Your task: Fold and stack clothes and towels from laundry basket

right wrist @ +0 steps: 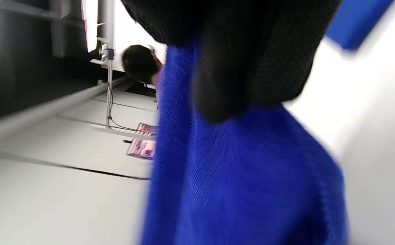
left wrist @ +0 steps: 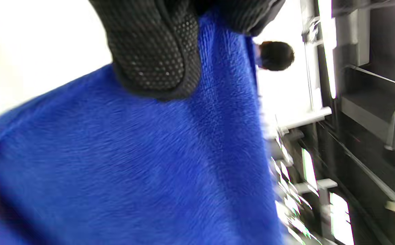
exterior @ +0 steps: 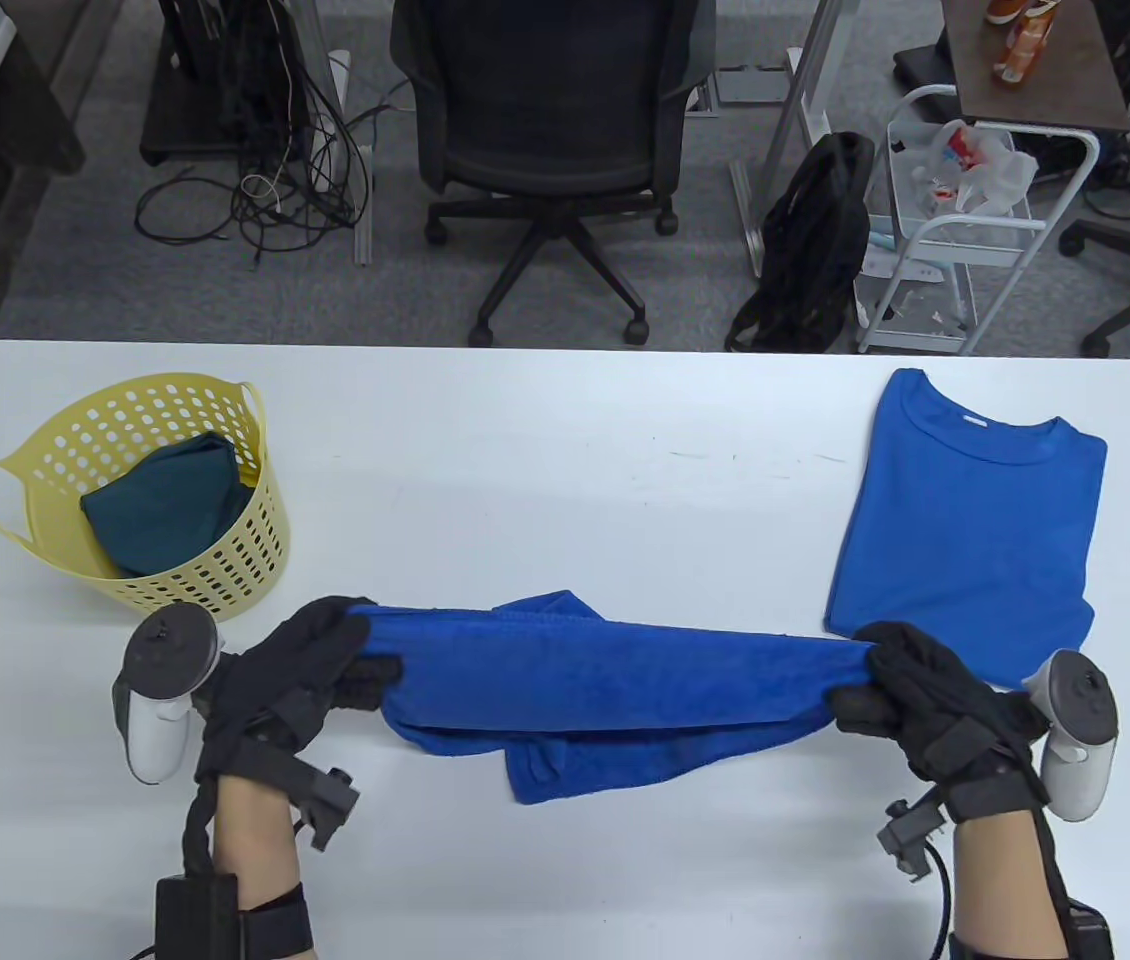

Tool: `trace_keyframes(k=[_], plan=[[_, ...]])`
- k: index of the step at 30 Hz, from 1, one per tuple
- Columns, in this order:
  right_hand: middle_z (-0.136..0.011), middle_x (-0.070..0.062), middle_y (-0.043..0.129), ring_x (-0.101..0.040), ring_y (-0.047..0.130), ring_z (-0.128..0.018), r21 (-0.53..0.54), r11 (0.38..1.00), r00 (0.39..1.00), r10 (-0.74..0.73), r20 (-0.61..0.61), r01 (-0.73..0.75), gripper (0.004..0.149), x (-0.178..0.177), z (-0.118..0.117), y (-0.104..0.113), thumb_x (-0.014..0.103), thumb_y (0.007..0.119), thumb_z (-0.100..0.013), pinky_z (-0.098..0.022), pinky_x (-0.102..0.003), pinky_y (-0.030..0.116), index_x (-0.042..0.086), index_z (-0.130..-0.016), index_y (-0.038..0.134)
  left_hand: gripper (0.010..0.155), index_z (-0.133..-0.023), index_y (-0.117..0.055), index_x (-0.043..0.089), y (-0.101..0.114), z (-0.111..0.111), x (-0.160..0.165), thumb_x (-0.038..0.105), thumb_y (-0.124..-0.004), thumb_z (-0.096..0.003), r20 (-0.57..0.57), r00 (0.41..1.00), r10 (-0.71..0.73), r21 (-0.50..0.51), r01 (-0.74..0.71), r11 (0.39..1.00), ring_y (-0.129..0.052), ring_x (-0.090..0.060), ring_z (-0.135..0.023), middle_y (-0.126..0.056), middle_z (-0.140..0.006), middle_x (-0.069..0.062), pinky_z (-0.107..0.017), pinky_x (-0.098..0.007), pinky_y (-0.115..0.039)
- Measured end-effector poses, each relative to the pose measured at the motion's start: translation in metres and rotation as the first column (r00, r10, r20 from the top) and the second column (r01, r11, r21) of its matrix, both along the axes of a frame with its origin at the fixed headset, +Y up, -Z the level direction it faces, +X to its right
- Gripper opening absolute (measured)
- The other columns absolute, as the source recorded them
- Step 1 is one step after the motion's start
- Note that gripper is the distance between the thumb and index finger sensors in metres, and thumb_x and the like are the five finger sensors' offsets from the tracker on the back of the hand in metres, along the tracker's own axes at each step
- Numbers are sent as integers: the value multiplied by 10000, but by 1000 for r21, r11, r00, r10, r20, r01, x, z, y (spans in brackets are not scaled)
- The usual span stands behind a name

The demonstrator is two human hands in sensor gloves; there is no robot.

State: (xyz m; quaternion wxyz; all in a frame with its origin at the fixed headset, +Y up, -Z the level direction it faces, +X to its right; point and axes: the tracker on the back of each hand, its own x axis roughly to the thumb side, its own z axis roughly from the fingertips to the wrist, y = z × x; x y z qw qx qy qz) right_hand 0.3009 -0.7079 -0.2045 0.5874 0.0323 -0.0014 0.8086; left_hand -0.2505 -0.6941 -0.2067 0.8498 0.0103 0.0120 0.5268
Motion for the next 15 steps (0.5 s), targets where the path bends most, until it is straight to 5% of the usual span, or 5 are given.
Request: trace_keyframes(k=[2, 5, 10, 12, 15], plan=[[-1064, -331, 617, -270, 849, -886, 412, 910, 989, -108, 101, 57, 408, -8, 7, 20, 192, 593, -617, -671, -541, 654, 54, -1000, 620, 463, -1045, -674, 267, 25, 10, 19, 402, -671, -601, -132, 991, 6, 474, 58, 878, -920, -257, -951, -701, -1150, -178, -659, -296, -886], [-1129, -234, 540, -249, 768, -961, 645, 739, 973, -227, -35, 196, 408, -7, 27, 59, 197, 603, -598, -717, -541, 542, 121, -999, 618, 460, -1011, -640, 330, 60, 30, 27, 413, -661, -560, -157, 987, 40, 771, 97, 629, -753, -230, -1055, -592, -1191, -57, -729, -323, -775], [-1134, -167, 626, -376, 688, -1015, 562, 827, 998, -6, 67, -33, 401, 11, 29, 44, 240, 628, -619, -731, -601, 496, 139, -1005, 668, 464, -1019, -673, 321, 37, 13, 19, 414, -679, -565, -129, 987, -97, 600, 156, 785, -749, -273, -1062, -590, -1202, -99, -733, -370, -763], [-1112, -211, 666, -449, 717, -988, 405, 911, 997, 61, 50, -76, 402, 18, 20, 26, 245, 646, -628, -698, -665, 559, 107, -1001, 700, 474, -1036, -691, 315, 22, 2, 15, 420, -694, -574, -57, 968, -246, 408, 248, 879, -809, -315, -1033, -648, -1193, -124, -714, -465, -784], [-1076, -233, 713, -450, 829, -875, 166, 978, 992, 128, -15, -124, 401, 22, 11, 3, 243, 660, -636, -632, -654, 690, 92, -1004, 715, 481, -1043, -715, 314, -3, -6, 13, 420, -728, -574, 71, 884, -462, 209, 440, 873, -921, -274, -935, -742, -1150, -106, -664, -464, -841]])
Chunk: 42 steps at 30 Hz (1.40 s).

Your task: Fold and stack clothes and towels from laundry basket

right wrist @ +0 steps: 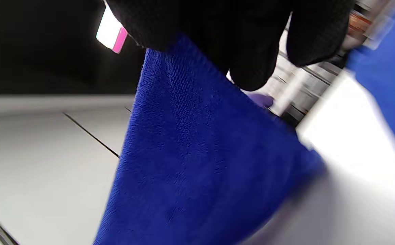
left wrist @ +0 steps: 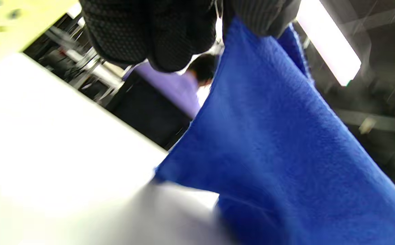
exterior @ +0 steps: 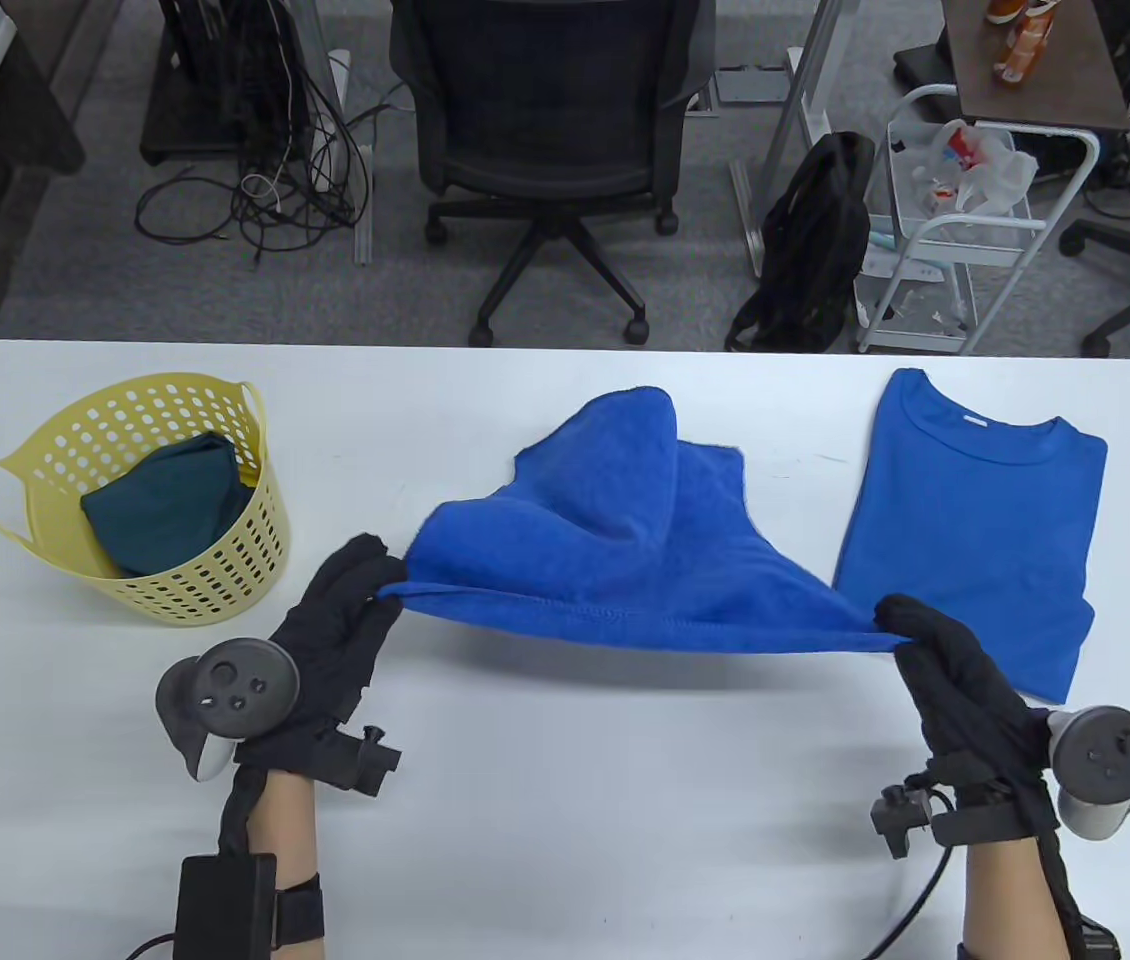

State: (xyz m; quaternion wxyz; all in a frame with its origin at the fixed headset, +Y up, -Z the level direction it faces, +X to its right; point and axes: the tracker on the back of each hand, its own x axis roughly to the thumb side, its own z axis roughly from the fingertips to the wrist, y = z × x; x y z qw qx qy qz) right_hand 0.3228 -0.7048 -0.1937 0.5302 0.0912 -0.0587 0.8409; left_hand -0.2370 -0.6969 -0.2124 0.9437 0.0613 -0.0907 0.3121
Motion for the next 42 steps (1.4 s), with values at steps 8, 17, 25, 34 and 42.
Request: trace_keyframes(k=[8, 17, 25, 34, 42], plan=[[-982, -301, 775, -310, 962, -629, -225, 974, 999, 13, -34, -21, 399, 6, -5, -22, 236, 680, -644, -499, -510, 819, 23, -974, 745, 483, -1049, -709, 280, -44, 0, -9, 438, -753, -595, 93, 988, 123, -318, -88, 944, -1025, -157, -704, -792, -1107, -116, -501, -331, -909], [-1145, -283, 546, -530, 576, -996, -22, 995, 995, -102, 17, 102, 377, 3, -5, -23, 237, 713, -618, -683, -685, 525, 64, -951, 744, 486, -1040, -707, 275, -52, 4, -22, 412, -790, -581, 15, 899, 438, -243, -421, 874, -1035, -140, -706, -884, -992, -74, -521, -298, -932], [-1124, -297, 582, -537, 635, -967, -38, 988, 988, -151, 30, 152, 378, 5, -6, -30, 212, 691, -619, -675, -682, 553, 33, -950, 726, 498, -1081, -665, 319, -47, 5, -21, 362, -761, -595, 68, 874, 481, -215, -458, 862, -1009, -114, -689, -894, -903, 6, -550, -328, -916], [-1116, -305, 594, -554, 642, -954, -65, 991, 993, -114, 9, 115, 381, -1, -6, -29, 217, 697, -625, -663, -698, 564, 22, -951, 731, 480, -1058, -685, 338, -44, 3, 14, 361, -794, -590, 99, 989, 112, -255, -84, 963, -888, -290, -915, -747, -1114, -88, -657, -494, -812], [-1111, -307, 604, -555, 653, -948, -79, 992, 995, -101, 5, 101, 382, -1, -5, -29, 223, 700, -628, -657, -703, 571, 25, -954, 733, 645, -1123, -661, 237, -77, -10, 94, 462, -810, -537, 92, 882, -463, -338, 465, 818, -890, -314, -933, -768, -1123, -114, -674, -496, -800]])
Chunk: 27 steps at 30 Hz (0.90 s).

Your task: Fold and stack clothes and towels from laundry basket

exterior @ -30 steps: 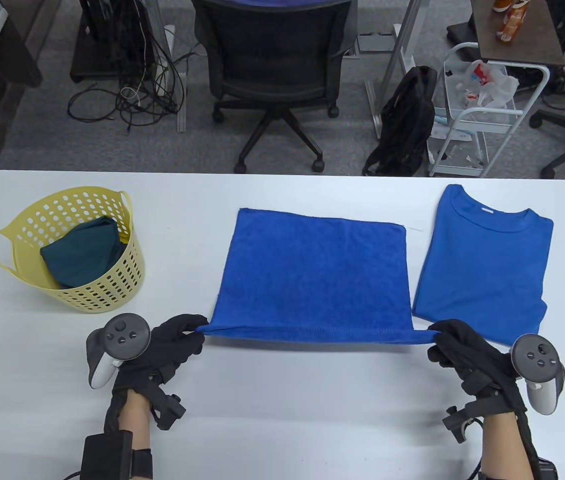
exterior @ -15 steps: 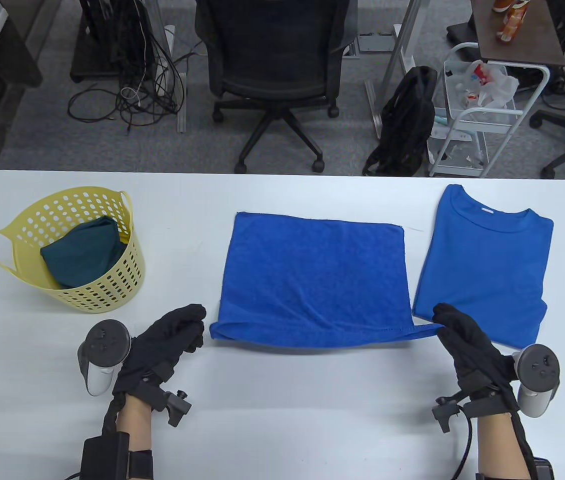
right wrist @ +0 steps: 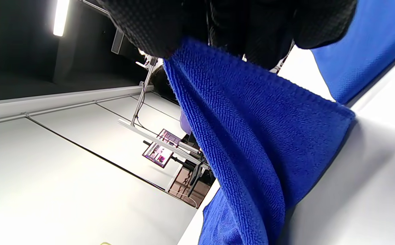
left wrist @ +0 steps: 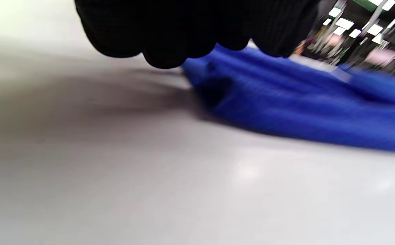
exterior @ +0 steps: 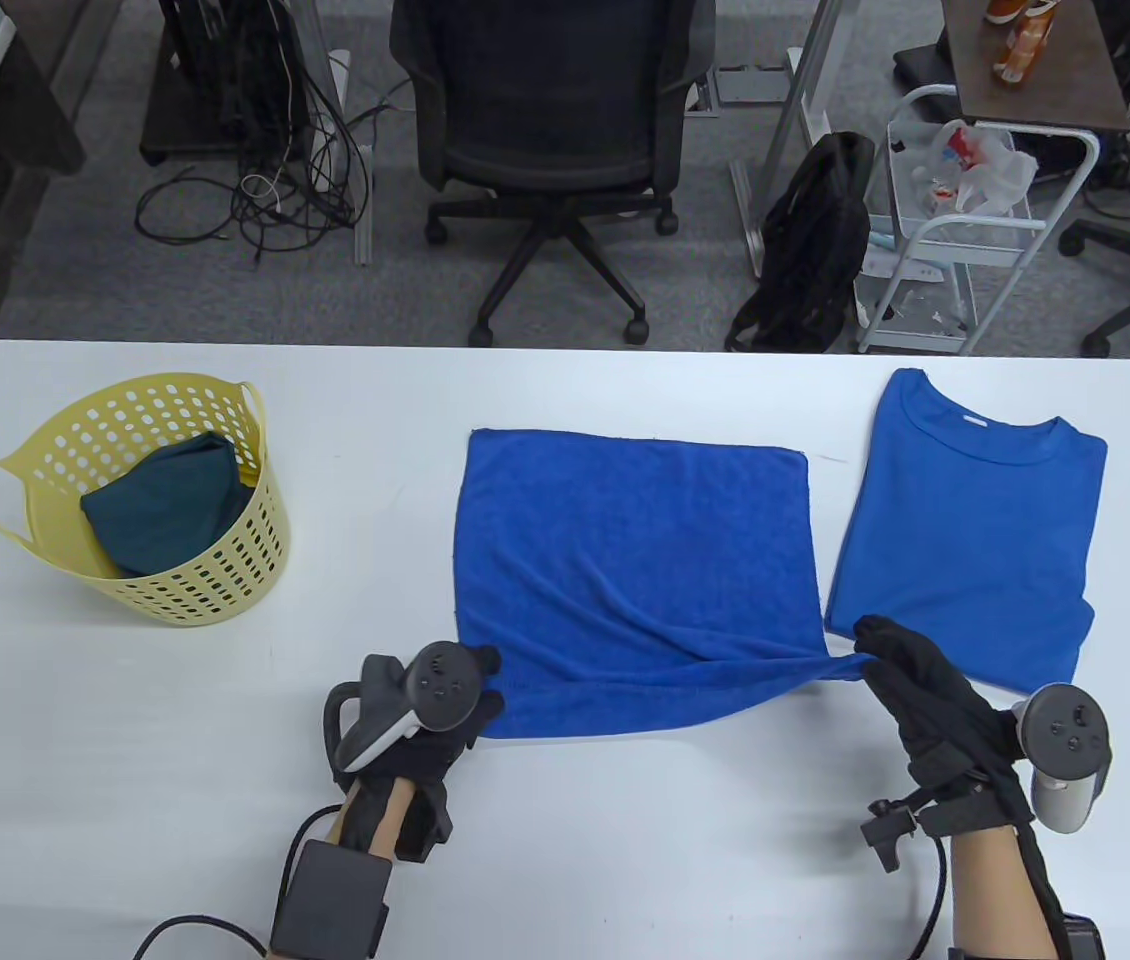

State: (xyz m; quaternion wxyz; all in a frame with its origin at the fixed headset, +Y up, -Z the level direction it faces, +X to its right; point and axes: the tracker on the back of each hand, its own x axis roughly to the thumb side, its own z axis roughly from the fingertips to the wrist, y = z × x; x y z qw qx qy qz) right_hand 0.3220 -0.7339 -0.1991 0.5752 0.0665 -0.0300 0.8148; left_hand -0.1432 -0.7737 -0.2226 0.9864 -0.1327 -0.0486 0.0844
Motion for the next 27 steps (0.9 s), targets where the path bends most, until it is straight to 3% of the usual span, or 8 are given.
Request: trace_keyframes(k=[5, 8, 12, 16, 20, 22, 26, 27], plan=[[-1109, -303, 613, -554, 661, -944, 1, 1000, 1000, -2, 9, 2, 381, 1, 0, 0, 225, 702, -629, -656, -704, 573, 31, -955, 736, 551, -1021, -763, 301, -9, -2, -2, 439, -872, -499, -20, 995, -100, 41, 101, 994, -921, -208, -836, -789, -1064, -33, -679, -455, -813], [-1107, -299, 620, -552, 665, -942, 0, 1000, 1000, -2, 11, 2, 379, 1, 0, 1, 226, 707, -627, -656, -704, 575, 41, -956, 741, 439, -917, -830, 367, -8, 2, -10, 451, -871, -488, -34, 999, -14, 116, 18, 993, -955, -210, -809, -843, -1028, -11, -663, -462, -830], [-1107, -294, 625, -550, 668, -943, 10, 1000, 1000, -6, 30, 6, 376, 3, 1, 2, 231, 714, -626, -654, -704, 577, 55, -957, 748, 457, -948, -797, 343, 3, 7, -34, 465, -844, -510, -69, 967, 247, 127, -237, 963, -920, -275, -899, -802, -1090, -60, -676, -500, -810], [-1132, -295, 572, -558, 595, -982, 39, 999, 998, -1, 66, -2, 377, 5, 3, 4, 228, 718, -620, -664, -711, 543, 50, -950, 752, 462, -1009, -698, 340, 17, 12, -58, 466, -780, -572, -48, 768, 638, 147, -627, 765, -763, -385, -1050, -651, -1206, -143, -724, -579, -723], [-1163, -245, 522, -521, 530, -1023, 91, 990, 994, -107, 13, 106, 380, 4, 2, 2, 212, 688, -619, -696, -672, 481, 17, -944, 724, 447, -1065, -566, 352, 16, 18, -74, 456, -667, -642, 35, 390, 920, 51, -920, 388, -572, -520, -1119, -567, -1261, -193, -765, -687, -533], [-1146, -268, 545, -491, 695, -971, 81, 984, 987, -159, -20, 160, 383, 4, 1, 1, 198, 678, -620, -693, -637, 588, -1, -945, 712, 443, -1070, -544, 323, 18, 19, -80, 444, -637, -654, 55, 350, 935, 65, -936, 347, -766, -467, -1035, -701, -1191, -166, -744, -656, -637], [-1080, -315, 643, -330, 959, -714, 20, 995, 993, -95, -74, 97, 392, 8, 2, 6, 212, 659, -634, -571, -537, 815, -13, -954, 689, 457, -1058, -592, 223, 33, 24, -96, 429, -656, -656, 66, 442, 894, 77, -896, 437, -1049, -228, -696, -899, -997, -105, -593, -488, -863], [-1049, -321, 680, -290, 980, -658, -20, 995, 988, -95, -125, 94, 393, 10, 2, 9, 218, 664, -638, -537, -509, 839, -24, -946, 697, 452, -1051, -618, 216, 38, 25, -101, 427, -671, -655, 70, 438, 896, 8, -899, 438, -1061, -200, -651, -925, -963, -101, -571, -467, -878]])
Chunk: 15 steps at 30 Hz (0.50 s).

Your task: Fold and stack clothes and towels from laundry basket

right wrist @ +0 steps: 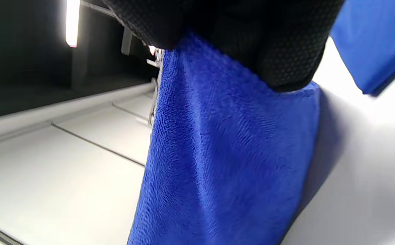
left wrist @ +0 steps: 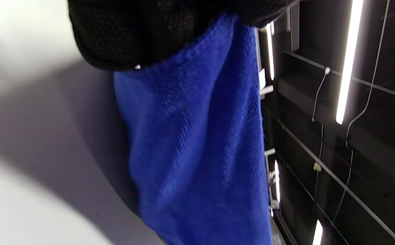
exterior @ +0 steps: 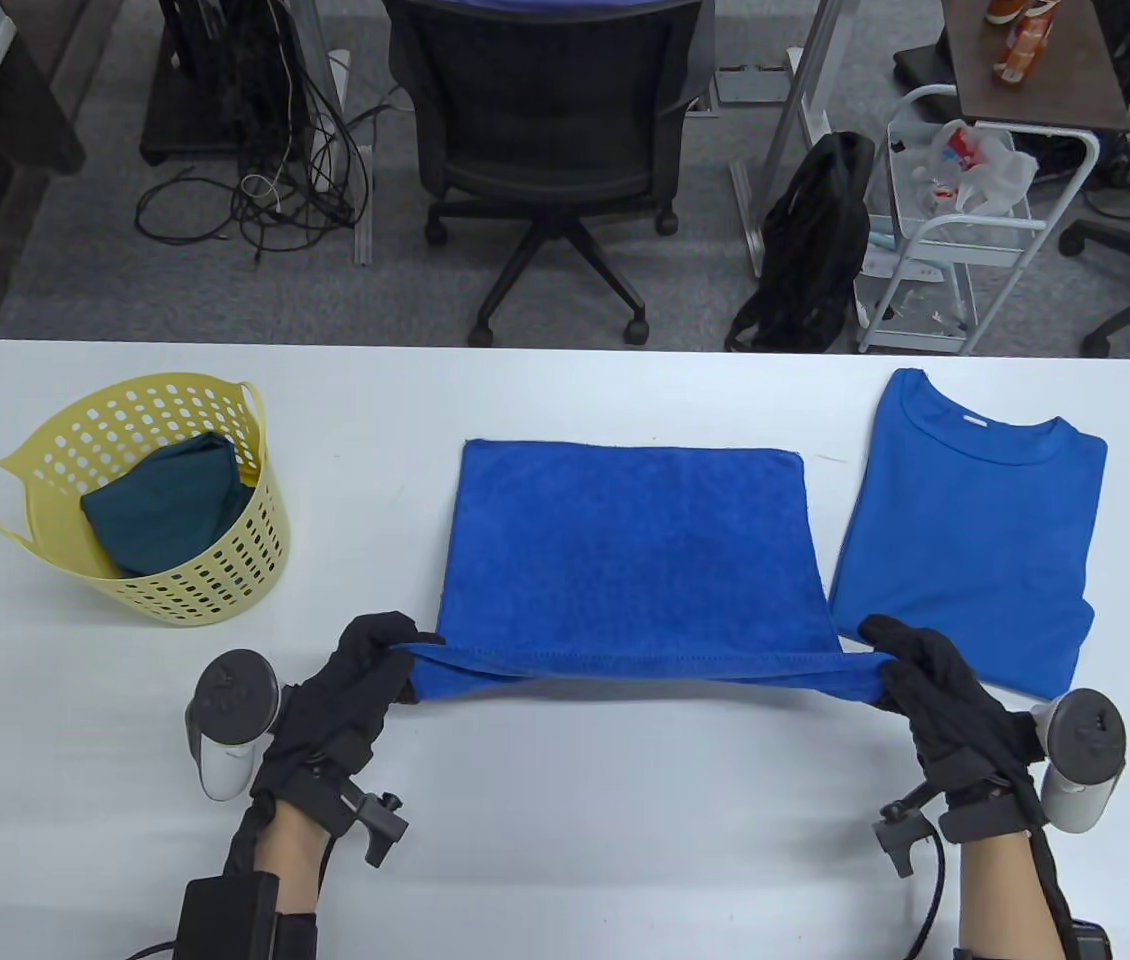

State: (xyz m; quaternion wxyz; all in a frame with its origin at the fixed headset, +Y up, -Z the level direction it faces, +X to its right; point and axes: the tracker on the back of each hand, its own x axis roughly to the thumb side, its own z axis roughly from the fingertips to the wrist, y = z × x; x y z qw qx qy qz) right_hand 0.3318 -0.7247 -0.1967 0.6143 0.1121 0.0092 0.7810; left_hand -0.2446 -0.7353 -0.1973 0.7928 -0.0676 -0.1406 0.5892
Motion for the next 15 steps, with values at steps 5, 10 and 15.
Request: trace_keyframes(k=[5, 10, 15], plan=[[-939, -356, 798, -275, 1008, -559, -203, 977, 946, -124, -298, 64, 383, 5, 6, 6, 219, 736, -650, -468, -502, 864, -75, -890, 779, 442, -1016, -744, 198, 6, 10, -14, 418, -772, -634, 300, 946, 123, -171, -73, 983, -1090, -190, -601, -1011, -859, -106, -545, -464, -904], [-1047, -351, 717, -456, 863, -813, -190, 947, 956, 221, -194, -258, 361, 1, 6, 14, 189, 793, -625, -610, -681, 686, -49, -891, 846, 449, -965, -830, 195, 9, 20, -35, 425, -865, -580, 133, 939, -316, -246, 341, 908, -1045, -292, -728, -952, -958, -151, -609, -557, -839], [-1121, -360, 584, -528, 718, -920, -137, 702, 713, 698, -61, -699, 368, -39, 0, 31, 198, 777, -616, -648, -728, 592, -8, -915, 833, 419, -955, -836, 242, 29, 10, -12, 420, -853, -577, 40, 787, -616, -151, 614, 774, -935, -308, -879, -812, -1081, -148, -665, -557, -780]])
